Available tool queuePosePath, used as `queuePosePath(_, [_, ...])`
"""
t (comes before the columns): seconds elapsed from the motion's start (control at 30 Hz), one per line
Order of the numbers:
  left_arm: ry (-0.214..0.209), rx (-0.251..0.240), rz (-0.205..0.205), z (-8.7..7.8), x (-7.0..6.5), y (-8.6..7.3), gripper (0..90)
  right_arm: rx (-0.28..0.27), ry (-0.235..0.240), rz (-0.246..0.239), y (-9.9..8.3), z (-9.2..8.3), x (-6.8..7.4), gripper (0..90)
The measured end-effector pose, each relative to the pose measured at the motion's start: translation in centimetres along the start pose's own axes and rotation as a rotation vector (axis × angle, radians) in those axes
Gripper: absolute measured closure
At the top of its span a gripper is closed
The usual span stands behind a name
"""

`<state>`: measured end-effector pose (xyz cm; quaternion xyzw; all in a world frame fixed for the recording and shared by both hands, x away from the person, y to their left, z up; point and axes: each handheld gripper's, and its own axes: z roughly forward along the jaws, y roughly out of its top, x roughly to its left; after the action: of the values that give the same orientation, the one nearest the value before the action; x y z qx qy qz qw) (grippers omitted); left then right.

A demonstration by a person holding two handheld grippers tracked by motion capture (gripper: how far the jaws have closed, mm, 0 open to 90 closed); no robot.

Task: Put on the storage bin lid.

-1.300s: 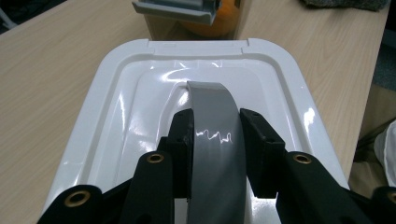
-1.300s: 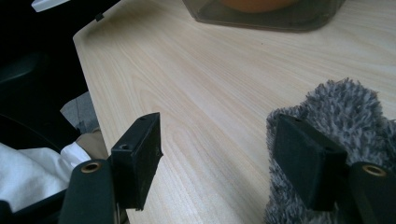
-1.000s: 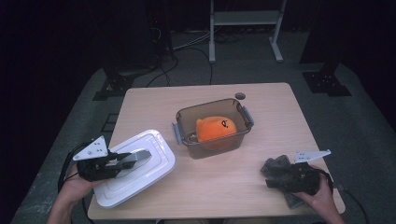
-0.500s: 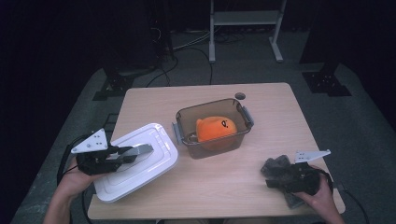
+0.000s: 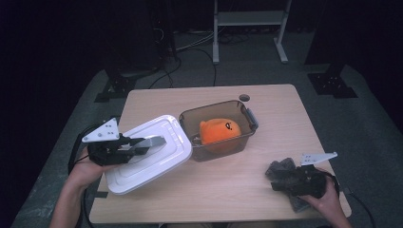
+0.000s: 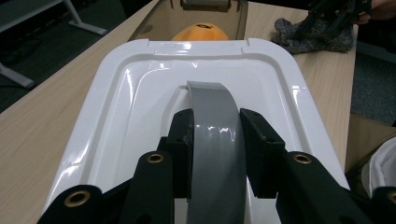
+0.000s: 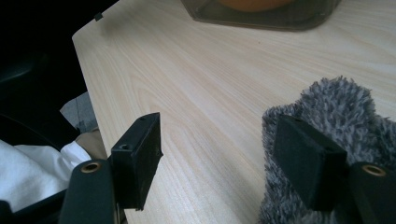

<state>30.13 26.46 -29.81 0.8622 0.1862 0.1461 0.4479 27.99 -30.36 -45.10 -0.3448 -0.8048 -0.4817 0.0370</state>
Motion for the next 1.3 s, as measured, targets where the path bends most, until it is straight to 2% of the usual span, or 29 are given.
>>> queuePosePath(0.27, [-0.024, 0.004, 0.022, 1.7, 0.7, 2.2, 66.6, 0.005, 0.002, -0.002, 0.0, 0.1, -0.1, 31.6])
queuePosePath(0.5, [-0.050, -0.007, 0.023, 3.3, 1.5, 3.8, 66.6, 0.009, 0.005, -0.005, 0.0, 0.2, -0.2, 31.5])
queuePosePath(0.8, [-0.073, -0.007, 0.017, 5.1, 2.1, 4.8, 66.6, 0.009, 0.008, -0.003, -0.1, 0.2, -0.3, 31.5])
queuePosePath(1.3, [-0.115, -0.004, 0.042, 7.6, 2.7, 6.2, 66.6, 0.007, 0.014, 0.002, -0.1, 0.2, -0.4, 31.5])
